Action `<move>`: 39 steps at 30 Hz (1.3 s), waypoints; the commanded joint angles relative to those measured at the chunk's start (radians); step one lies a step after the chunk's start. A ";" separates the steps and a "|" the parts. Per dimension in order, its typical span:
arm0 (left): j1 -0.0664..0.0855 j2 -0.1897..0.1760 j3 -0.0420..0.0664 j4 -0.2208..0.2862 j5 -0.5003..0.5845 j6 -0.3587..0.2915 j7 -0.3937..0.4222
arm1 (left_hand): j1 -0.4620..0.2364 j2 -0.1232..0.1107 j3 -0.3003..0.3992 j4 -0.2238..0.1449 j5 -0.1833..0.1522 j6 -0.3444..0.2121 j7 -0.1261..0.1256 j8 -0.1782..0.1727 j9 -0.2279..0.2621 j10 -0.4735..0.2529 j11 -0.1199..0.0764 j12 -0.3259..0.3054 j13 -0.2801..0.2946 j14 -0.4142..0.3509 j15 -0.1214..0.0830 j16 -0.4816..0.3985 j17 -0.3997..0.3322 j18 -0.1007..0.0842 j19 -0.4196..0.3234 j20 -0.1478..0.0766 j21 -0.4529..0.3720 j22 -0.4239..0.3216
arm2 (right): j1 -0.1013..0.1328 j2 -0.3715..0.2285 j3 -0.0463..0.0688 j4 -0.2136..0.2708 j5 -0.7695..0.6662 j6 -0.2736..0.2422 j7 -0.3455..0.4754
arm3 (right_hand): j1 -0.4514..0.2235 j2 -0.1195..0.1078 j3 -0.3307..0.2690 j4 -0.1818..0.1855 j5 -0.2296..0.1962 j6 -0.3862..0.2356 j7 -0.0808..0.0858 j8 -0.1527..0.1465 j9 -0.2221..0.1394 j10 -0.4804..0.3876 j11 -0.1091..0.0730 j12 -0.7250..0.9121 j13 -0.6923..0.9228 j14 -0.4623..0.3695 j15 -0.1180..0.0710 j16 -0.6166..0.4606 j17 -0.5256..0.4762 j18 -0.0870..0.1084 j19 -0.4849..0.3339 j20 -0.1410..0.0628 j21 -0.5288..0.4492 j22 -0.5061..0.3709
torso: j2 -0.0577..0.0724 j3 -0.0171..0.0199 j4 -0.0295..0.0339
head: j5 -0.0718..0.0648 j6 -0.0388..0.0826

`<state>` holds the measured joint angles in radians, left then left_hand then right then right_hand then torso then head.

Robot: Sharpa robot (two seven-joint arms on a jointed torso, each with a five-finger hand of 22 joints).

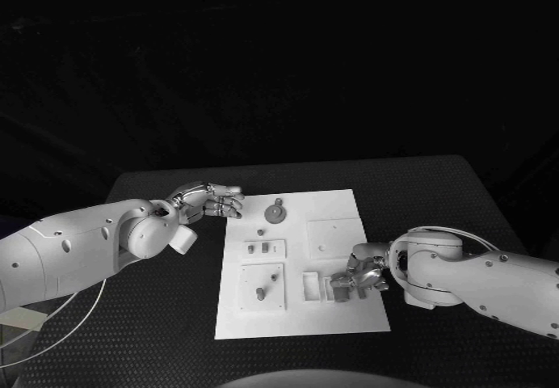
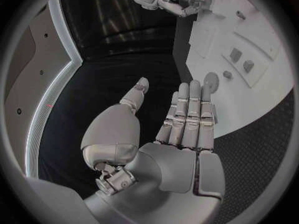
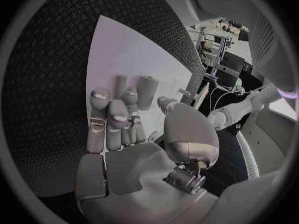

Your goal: Assemble the parts on the task board

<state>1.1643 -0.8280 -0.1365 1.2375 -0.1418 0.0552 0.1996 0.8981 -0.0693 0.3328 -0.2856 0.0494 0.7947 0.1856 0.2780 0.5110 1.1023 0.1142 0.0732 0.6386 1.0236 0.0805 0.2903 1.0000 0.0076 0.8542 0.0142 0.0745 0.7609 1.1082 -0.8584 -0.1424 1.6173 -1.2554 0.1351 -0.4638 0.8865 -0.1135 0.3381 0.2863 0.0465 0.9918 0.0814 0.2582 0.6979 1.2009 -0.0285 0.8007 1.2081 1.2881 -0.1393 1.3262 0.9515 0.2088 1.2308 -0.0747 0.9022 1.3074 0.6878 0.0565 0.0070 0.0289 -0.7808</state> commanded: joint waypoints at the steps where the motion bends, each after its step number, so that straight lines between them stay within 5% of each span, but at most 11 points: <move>1: 0.001 0.001 0.001 0.002 0.000 0.019 0.003 | -0.010 0.001 -0.006 -0.001 0.000 -0.004 -0.003 0.005 -0.002 -0.002 0.002 -0.005 -0.001 0.008 -0.001 -0.007 0.002 -0.008 0.001 -0.003 -0.004 -0.002 | -0.006 0.010 0.000 -0.008 -0.024 0.002 -0.009 | 0.021 0.003 -0.014 -0.001 0.004 0.010 0.000 -0.008 -0.004 -0.006 -0.003 0.006 0.001 -0.003 -0.001 0.006 0.002 0.053 -0.005 -0.005 0.007 0.019 | 0.001 0.0002 -0.0009 | 0.002 -0.002; 11: 0.001 -0.001 0.001 0.003 0.000 0.021 0.000 | -0.012 0.000 -0.008 -0.001 0.000 -0.004 -0.003 0.006 -0.002 -0.001 0.002 -0.005 -0.003 0.007 -0.001 -0.008 0.002 -0.008 -0.001 -0.002 -0.004 -0.002 | -0.018 0.031 -0.001 -0.019 -0.024 0.016 -0.008 | 0.101 0.030 -0.067 -0.020 0.005 0.014 0.000 -0.012 -0.005 -0.009 -0.003 0.014 -0.001 -0.003 0.000 0.007 0.005 0.053 -0.007 -0.004 0.010 0.019 | 0.001 0.0002 -0.0004 | 0.004 -0.006; 15: 0.001 -0.002 0.001 0.005 0.000 0.023 -0.001 | -0.013 0.001 -0.009 -0.001 0.000 -0.004 -0.003 0.006 -0.002 -0.001 0.002 -0.005 -0.003 0.006 -0.001 -0.008 0.002 -0.008 -0.001 -0.002 -0.004 -0.003 | -0.019 0.032 -0.001 -0.019 -0.024 0.022 -0.004 | 0.151 0.060 -0.111 -0.042 0.004 0.018 -0.001 -0.014 -0.005 -0.009 -0.003 0.021 -0.002 -0.003 -0.001 0.008 0.007 0.053 -0.009 -0.001 0.011 0.019 | 0.001 -0.0005 -0.0010 | 0.004 -0.009; 28: 0.001 -0.004 0.001 0.005 -0.001 0.022 -0.003 | -0.014 0.002 -0.010 -0.001 0.000 -0.004 -0.003 0.006 -0.002 -0.001 0.002 -0.005 -0.004 0.006 -0.001 -0.009 0.002 -0.008 -0.002 -0.002 -0.004 -0.003 | -0.019 0.023 0.000 -0.003 0.008 -0.021 -0.001 | 0.224 0.112 -0.185 -0.078 0.005 0.032 -0.005 -0.015 -0.006 -0.007 -0.007 0.031 -0.007 -0.003 -0.004 0.012 0.012 0.053 -0.013 0.003 0.011 0.018 | 0.001 0.0001 -0.0010 | 0.006 -0.013; 32: 0.001 -0.005 0.001 0.004 -0.001 0.022 -0.004 | -0.014 0.002 -0.010 -0.001 0.000 -0.003 -0.002 0.006 -0.002 0.000 0.001 -0.004 -0.004 0.006 -0.001 -0.009 0.002 -0.008 -0.002 -0.002 -0.004 -0.003 | -0.018 0.009 0.001 0.015 0.121 -0.033 0.004 | 0.228 0.122 -0.195 -0.077 0.005 0.036 -0.006 -0.014 -0.006 -0.005 -0.008 0.032 -0.008 -0.003 -0.005 0.014 0.013 0.053 -0.012 0.003 0.011 0.018 | 0.001 0.0004 -0.0015 | 0.008 -0.013; 39: 0.001 -0.004 0.000 0.004 -0.001 0.022 -0.006 | -0.019 0.003 -0.013 0.001 0.000 -0.003 0.005 0.006 -0.003 0.001 0.001 -0.004 -0.007 0.006 -0.001 -0.010 0.003 -0.008 -0.002 -0.002 -0.004 -0.003 | 0.014 -0.006 0.009 0.046 0.244 -0.052 0.020 | 0.245 0.132 -0.209 -0.081 0.005 0.041 -0.007 -0.014 -0.006 -0.004 -0.010 0.034 -0.010 -0.003 -0.007 0.016 0.015 0.053 -0.012 0.003 0.012 0.018 | 0.001 0.0004 -0.0022 | 0.009 -0.013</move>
<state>1.1642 -0.8333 -0.1368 1.2393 -0.1420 0.0632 0.1895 0.8861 -0.0663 0.3252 -0.2836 0.0494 0.7947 0.1855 0.2780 0.5086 1.1023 0.1142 0.0732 0.6325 1.0236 0.0805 0.2863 1.0020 0.0076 0.8542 0.0142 0.0745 0.7584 1.1171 -0.8606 -0.1339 1.6567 -1.1185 0.0970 -0.4614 1.1128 0.0092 0.1334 0.2036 0.0504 1.0268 0.0729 0.2409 0.6851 1.1951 -0.0302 0.8287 1.1985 1.2854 -0.1412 1.3358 0.9653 0.2087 1.2196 -0.0708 0.9079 1.3074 0.6889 0.0569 0.0053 0.0375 -0.7942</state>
